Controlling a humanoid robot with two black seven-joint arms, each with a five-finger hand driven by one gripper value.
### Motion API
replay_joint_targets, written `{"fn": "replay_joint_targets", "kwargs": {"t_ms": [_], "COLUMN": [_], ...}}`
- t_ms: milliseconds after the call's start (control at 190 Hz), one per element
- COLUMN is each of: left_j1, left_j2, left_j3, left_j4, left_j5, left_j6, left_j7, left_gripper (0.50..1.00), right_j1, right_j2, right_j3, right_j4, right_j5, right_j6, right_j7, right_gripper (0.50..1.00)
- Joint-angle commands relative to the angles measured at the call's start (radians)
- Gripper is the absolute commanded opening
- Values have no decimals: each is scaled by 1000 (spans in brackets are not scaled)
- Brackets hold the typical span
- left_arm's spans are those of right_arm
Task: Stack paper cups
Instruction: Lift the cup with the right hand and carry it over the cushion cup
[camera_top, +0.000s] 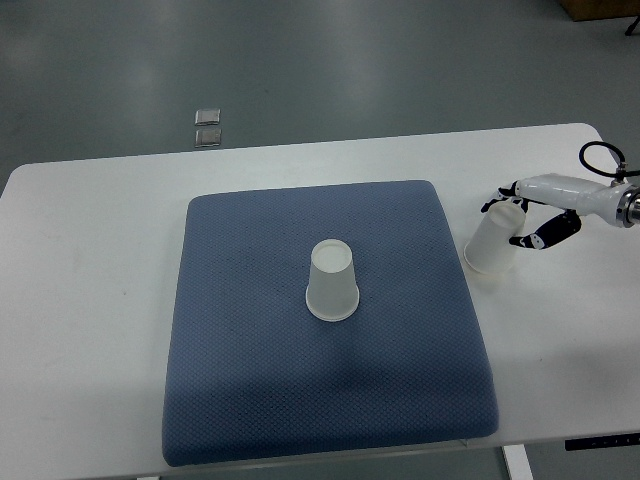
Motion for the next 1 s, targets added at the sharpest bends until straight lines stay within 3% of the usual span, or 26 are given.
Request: {"fn": "replay_joint_targets", "kwargs": {"t_ms": [0, 484, 994], "left_j1": [0, 0, 0], "left_j2": [0, 0, 0], "left_j3": [0, 0, 0], "left_j4": [0, 0, 0], "left_j5": [0, 0, 0], "left_j6": [0, 0, 0], "left_j7": [0, 0, 0], "left_gripper": [1000, 1000, 1000], "right_j1": [50, 217, 300], "right_j2": [-7, 10, 95], "right_j3": [5, 12, 14], "right_j4": [10, 297, 378], "right_j5": [13, 30, 63], "right_j6": [6, 146, 295], "right_j7": [5, -5, -14], "right_gripper": [562, 562, 568]}}
